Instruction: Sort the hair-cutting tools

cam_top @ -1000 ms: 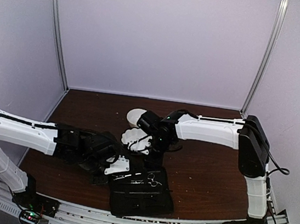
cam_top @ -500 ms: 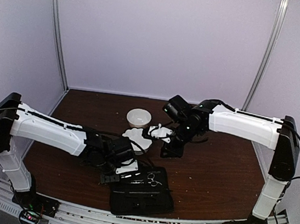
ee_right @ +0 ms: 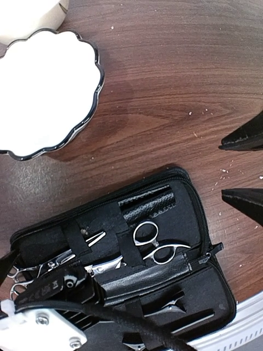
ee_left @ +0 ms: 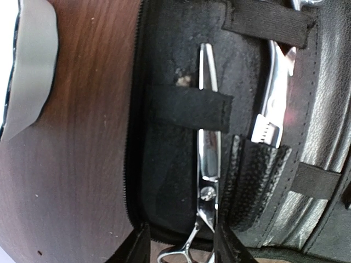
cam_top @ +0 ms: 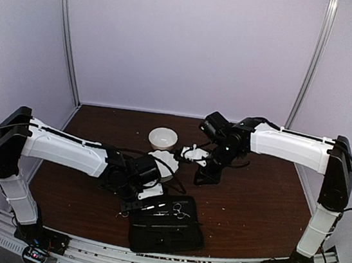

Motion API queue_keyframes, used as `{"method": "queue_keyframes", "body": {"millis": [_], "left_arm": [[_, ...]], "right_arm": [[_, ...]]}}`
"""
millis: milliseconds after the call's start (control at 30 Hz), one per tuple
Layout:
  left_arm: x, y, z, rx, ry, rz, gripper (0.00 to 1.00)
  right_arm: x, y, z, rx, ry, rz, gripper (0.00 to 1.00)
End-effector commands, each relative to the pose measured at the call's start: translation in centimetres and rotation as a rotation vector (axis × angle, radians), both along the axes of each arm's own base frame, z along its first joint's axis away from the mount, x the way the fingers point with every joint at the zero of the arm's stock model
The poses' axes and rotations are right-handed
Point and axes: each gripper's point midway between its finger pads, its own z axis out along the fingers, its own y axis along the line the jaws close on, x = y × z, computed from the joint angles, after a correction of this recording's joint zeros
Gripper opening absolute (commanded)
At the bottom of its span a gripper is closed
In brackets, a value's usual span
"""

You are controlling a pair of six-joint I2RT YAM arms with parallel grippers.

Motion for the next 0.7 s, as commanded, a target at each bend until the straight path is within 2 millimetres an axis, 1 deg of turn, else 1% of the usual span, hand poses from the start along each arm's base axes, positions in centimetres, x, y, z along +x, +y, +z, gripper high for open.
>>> {"method": "queue_keyframes", "body": {"millis": [0, 200, 400, 667], "left_arm": [[0.3, -0.7, -0.4, -0.017, 0.048, 0.017, 0.43], [0.0, -0.9, -0.5, -0.017, 0.079, 0.012, 0.43], [-0.2, -0.1, -1.9, 0.049, 0.103, 0.011, 0.38], [-0.2, -0.3, -2.5, 0.077, 0.133, -0.005, 0.23]], "right_arm": [[0.2, -0.2, -0.8, 0.007, 0.026, -0.006, 0.27], [0.3, -0.3, -1.0, 0.006, 0.035, -0.008, 0.27], [0.1, -0.3, -1.6, -0.007, 0.058, -0.005, 0.27], [0.1, -0.3, -2.1, 0.005, 0.102, -0.013, 0.27]]}}
